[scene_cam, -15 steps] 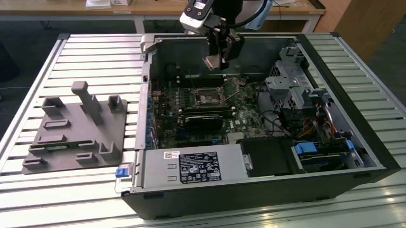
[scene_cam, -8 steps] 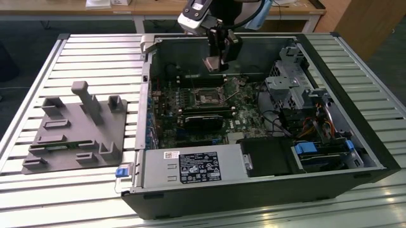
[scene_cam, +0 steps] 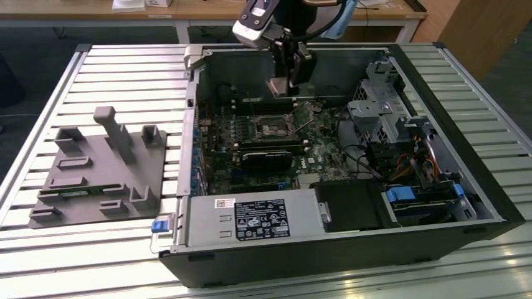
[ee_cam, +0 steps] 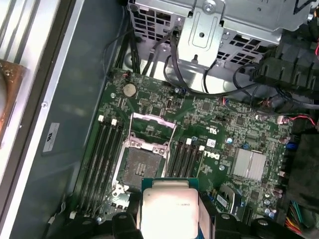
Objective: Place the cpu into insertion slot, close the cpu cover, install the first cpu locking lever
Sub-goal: 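Place the cpu into insertion slot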
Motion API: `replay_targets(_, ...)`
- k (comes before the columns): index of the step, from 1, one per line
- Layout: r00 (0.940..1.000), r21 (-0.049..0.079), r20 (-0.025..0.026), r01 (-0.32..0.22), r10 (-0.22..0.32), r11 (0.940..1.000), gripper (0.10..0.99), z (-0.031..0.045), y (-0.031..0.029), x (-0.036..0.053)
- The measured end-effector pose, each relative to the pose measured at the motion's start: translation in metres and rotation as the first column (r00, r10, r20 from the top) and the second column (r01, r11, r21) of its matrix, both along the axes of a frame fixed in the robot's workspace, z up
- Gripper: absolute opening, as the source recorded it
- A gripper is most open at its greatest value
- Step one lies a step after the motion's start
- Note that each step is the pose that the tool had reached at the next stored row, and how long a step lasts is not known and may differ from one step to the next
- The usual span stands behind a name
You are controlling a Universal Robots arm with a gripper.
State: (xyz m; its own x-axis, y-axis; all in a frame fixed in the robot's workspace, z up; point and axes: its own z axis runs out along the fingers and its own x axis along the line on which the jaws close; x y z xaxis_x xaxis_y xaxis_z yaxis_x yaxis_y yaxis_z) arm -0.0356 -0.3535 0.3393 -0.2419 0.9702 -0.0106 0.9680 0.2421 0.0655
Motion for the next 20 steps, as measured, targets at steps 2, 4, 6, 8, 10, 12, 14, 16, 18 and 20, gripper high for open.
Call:
replay_targets(2,0.9995,-0.001,0.0000,0.031,-0.031,0.9995,0.541,-0.0014,0.0000,0.0000)
replay_targets(4,0.9977,-0.001,0.0000,0.068,-0.068,0.9977,0.541,-0.0025,0.0000,0.0000)
replay_targets(6,0.9947,-0.001,0.0000,0.103,-0.103,0.9947,0.541,-0.0036,0.0000,0.0000)
replay_targets(8,0.9909,-0.001,0.0000,0.135,-0.135,0.9909,0.541,-0.0047,0.0000,0.0000)
replay_targets(10,0.9865,-0.001,0.0000,0.164,-0.164,0.9865,0.541,-0.0058,0.0001,0.0000)
replay_targets(12,0.9810,-0.001,0.0000,0.194,-0.194,0.9810,0.541,-0.0069,0.0001,0.0000)
replay_targets(14,0.9751,-0.001,0.0000,0.222,-0.222,0.9751,0.541,-0.0079,0.0001,0.0000)
replay_targets(16,0.9690,-0.001,0.0000,0.247,-0.247,0.9690,0.541,-0.0088,0.0001,0.0000)
replay_targets(18,0.9620,-0.001,0.0000,0.273,-0.273,0.9620,0.541,-0.0097,0.0001,0.0000)
replay_targets(20,0.9549,-0.001,0.0000,0.297,-0.297,0.9549,0.541,-0.0104,0.0001,0.0000)
